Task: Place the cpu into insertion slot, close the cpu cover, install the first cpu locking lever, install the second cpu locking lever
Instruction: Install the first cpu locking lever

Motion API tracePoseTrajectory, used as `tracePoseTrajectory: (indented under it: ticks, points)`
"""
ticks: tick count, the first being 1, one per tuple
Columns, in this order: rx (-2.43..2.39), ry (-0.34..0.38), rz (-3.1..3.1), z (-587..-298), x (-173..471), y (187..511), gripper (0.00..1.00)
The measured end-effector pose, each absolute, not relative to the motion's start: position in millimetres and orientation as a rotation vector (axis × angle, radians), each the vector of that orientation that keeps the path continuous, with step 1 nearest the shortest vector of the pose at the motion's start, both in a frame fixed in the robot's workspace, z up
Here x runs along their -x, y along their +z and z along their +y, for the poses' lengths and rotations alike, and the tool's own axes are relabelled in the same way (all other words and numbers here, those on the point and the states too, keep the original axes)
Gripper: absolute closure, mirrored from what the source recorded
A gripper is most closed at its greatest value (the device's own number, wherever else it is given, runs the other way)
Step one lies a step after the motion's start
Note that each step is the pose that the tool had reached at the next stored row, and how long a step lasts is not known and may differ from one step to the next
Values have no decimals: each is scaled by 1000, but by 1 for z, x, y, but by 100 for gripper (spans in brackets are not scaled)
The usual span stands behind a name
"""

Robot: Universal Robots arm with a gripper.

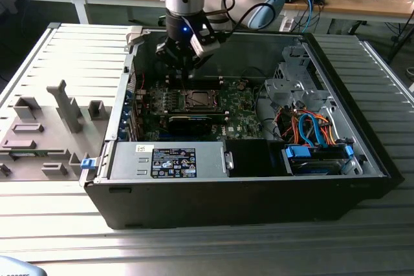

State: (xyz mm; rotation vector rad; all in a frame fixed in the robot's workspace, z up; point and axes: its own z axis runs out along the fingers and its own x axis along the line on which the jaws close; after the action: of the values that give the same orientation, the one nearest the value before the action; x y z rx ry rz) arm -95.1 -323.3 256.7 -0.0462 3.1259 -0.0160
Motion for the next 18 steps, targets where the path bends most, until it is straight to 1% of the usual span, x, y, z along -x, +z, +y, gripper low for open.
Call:
tracePoseTrajectory:
  ticks: [18]
  points:
    - [46, -16, 3126, -321, 98, 256, 89]
